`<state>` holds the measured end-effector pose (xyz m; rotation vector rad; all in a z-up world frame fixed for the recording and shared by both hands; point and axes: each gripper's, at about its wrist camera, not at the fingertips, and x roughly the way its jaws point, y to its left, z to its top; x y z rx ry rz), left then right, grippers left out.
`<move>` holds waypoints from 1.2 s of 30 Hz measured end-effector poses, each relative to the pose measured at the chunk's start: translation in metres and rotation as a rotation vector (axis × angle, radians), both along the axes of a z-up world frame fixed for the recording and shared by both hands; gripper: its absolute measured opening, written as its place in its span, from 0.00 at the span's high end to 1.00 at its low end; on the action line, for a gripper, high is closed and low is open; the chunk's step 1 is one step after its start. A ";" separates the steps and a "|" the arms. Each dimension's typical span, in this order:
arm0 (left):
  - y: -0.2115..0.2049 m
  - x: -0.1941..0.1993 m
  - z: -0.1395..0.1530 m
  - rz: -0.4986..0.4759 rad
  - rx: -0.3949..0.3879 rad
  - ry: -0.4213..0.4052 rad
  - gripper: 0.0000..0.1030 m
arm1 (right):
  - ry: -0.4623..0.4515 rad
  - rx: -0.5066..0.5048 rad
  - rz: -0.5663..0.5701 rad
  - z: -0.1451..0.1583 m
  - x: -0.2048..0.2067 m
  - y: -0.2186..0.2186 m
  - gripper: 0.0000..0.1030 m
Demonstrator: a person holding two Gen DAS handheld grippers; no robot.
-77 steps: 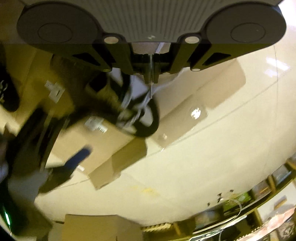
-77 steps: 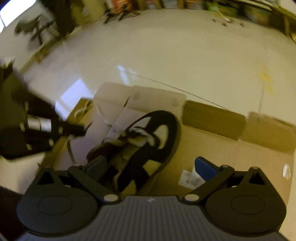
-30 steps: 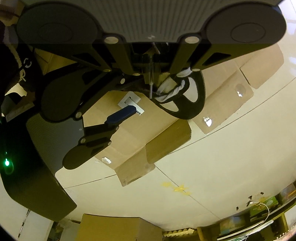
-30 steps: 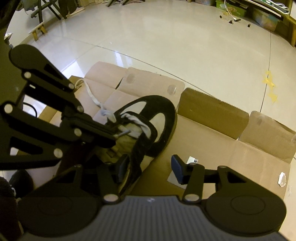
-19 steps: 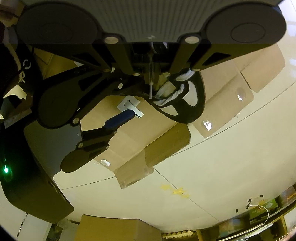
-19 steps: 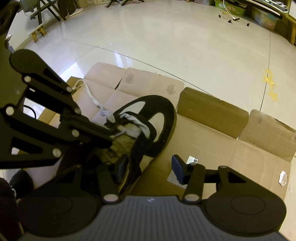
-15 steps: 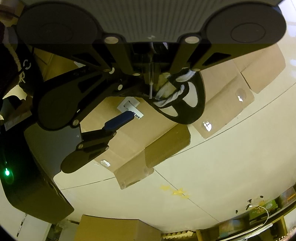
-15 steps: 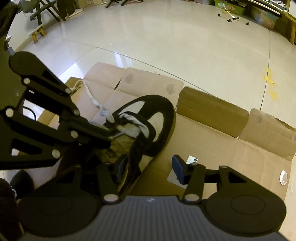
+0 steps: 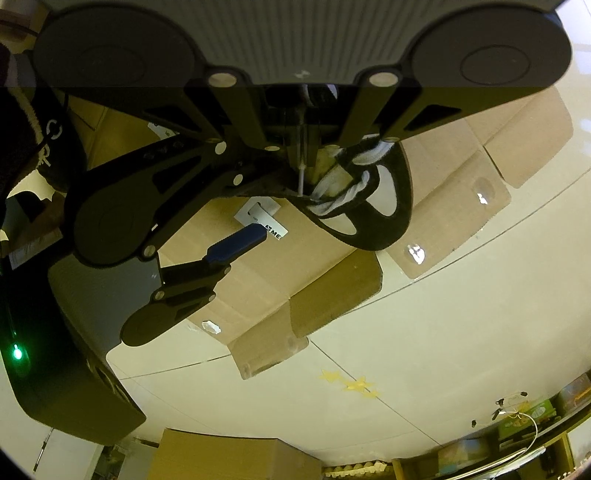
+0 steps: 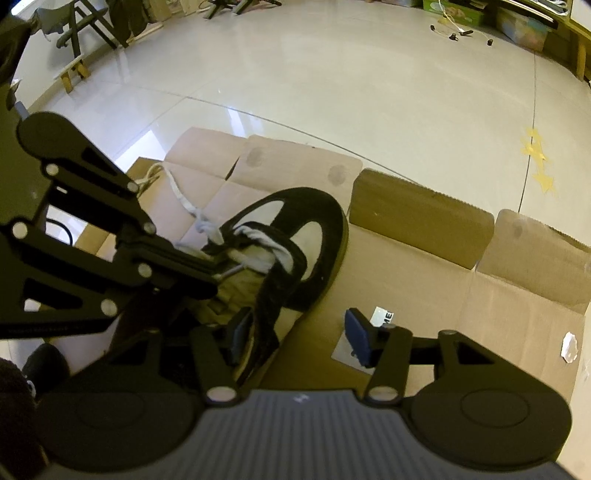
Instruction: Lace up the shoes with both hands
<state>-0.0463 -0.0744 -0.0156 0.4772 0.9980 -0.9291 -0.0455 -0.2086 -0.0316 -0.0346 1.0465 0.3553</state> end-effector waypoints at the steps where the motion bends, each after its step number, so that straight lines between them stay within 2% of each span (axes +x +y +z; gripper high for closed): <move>1: 0.000 0.000 0.000 0.000 0.000 0.001 0.99 | 0.004 0.006 -0.004 0.000 0.001 -0.001 0.46; 6: 0.000 0.001 -0.002 -0.002 0.000 0.004 0.99 | 0.031 0.039 -0.026 -0.003 0.004 -0.005 0.46; 26: 0.001 0.001 -0.002 -0.002 -0.001 0.005 0.99 | 0.032 0.049 -0.027 -0.005 0.004 -0.006 0.48; 29: 0.002 0.001 -0.002 0.000 -0.004 0.003 0.99 | 0.040 0.102 -0.036 -0.006 0.004 -0.012 0.52; 34: 0.005 0.002 -0.003 0.001 -0.016 0.007 0.99 | 0.106 0.242 -0.098 -0.015 0.007 -0.029 0.56; 36: 0.005 0.002 -0.004 0.001 -0.021 0.011 0.99 | 0.127 0.295 -0.112 -0.017 0.008 -0.034 0.62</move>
